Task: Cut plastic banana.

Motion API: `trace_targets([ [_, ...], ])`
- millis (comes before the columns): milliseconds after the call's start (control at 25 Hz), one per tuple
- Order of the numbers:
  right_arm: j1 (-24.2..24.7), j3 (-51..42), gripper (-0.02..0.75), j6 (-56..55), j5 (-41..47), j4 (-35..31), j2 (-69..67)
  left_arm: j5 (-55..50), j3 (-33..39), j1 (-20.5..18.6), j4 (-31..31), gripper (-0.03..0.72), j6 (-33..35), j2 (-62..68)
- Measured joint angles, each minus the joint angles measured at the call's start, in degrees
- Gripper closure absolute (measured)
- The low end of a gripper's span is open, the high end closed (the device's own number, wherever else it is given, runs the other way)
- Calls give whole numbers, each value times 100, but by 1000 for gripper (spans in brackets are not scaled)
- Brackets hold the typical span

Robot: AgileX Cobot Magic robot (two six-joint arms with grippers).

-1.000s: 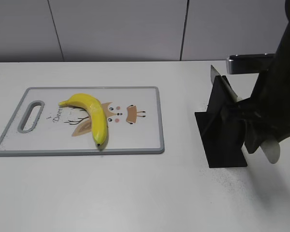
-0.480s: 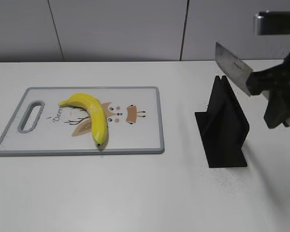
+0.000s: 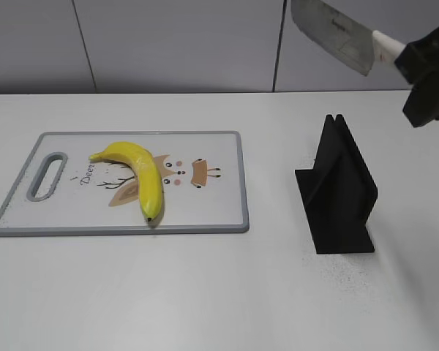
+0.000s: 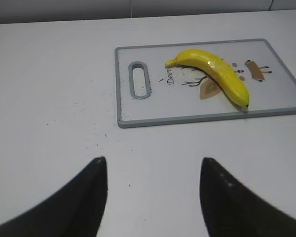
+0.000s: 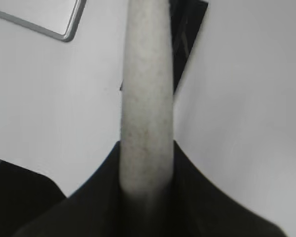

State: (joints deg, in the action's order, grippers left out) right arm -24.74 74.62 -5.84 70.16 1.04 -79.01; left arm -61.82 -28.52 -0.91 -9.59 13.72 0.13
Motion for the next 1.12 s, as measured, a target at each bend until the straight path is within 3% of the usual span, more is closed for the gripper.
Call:
trace_targets([
  [200, 0, 522, 575, 904, 20, 211, -302, 78, -379, 0, -10, 105, 149, 780],
  [560, 0, 1849, 575, 2408, 20, 239, -1603, 988, -1150, 0, -387, 103, 1205, 2924],
  [960, 0, 2881, 576, 5129, 20, -276, -2689, 821, -3389, 5, -794, 103, 3129, 5852],
  [1120, 0, 3239, 576, 6153, 20, -436, -3029, 543, -4344, 292, -894, 103, 4018, 6981],
])
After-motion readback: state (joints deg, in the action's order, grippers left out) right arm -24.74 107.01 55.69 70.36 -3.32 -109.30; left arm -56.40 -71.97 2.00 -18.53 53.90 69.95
